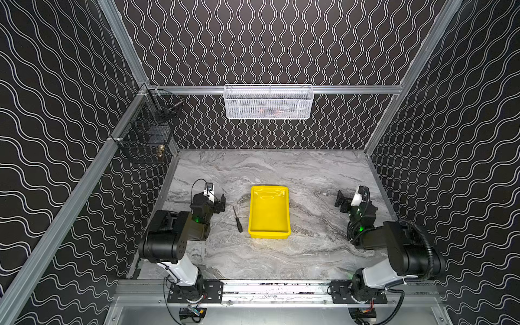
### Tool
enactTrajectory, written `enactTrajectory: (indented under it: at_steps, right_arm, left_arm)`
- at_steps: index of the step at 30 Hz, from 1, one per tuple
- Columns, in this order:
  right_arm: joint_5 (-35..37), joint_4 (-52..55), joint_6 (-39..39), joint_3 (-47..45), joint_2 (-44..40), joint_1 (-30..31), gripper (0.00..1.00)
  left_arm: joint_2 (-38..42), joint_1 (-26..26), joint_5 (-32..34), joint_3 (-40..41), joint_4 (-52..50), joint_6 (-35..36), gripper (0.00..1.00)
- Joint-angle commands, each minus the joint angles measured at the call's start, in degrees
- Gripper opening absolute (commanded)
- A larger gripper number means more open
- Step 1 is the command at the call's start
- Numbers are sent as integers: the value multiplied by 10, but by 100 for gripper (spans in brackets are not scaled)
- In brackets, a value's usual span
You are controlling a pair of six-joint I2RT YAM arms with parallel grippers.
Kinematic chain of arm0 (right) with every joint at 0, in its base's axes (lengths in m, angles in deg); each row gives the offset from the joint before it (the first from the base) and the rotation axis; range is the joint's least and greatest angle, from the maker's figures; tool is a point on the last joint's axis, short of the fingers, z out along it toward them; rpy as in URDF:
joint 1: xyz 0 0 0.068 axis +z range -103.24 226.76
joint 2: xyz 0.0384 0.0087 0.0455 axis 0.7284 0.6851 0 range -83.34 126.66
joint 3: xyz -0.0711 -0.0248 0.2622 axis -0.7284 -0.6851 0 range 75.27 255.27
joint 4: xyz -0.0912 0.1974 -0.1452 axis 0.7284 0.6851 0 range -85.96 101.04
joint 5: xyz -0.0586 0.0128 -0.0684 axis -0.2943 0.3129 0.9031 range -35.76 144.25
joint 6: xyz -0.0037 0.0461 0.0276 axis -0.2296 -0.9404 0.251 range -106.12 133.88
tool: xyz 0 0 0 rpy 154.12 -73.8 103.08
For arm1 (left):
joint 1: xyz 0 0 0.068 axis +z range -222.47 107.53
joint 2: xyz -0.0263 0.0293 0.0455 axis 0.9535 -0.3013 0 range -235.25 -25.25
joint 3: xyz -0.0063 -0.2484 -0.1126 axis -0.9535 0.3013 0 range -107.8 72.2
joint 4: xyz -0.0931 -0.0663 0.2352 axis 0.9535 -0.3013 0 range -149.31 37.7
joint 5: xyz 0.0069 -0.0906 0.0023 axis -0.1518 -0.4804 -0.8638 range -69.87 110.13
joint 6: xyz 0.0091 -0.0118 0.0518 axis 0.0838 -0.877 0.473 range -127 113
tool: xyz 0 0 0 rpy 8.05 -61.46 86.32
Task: Put the screwdriver in the bin
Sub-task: Pick up the screwdriver from the center of the table.
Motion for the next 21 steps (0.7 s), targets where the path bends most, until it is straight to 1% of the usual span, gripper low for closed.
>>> enactTrajectory:
  at_steps: [1,11,21]
  right_arm:
    - [5,-19,-4,1,0,1,99]
    - [7,-21,-3,0,0,3,99]
    - [7,-21,-3,-1,0,3,99]
  left_arm:
    - [2,1,1,1,14,8,99]
    - [2,1,-4,2,13,6,99]
    - [-2,1,5,-6,4,5,99]
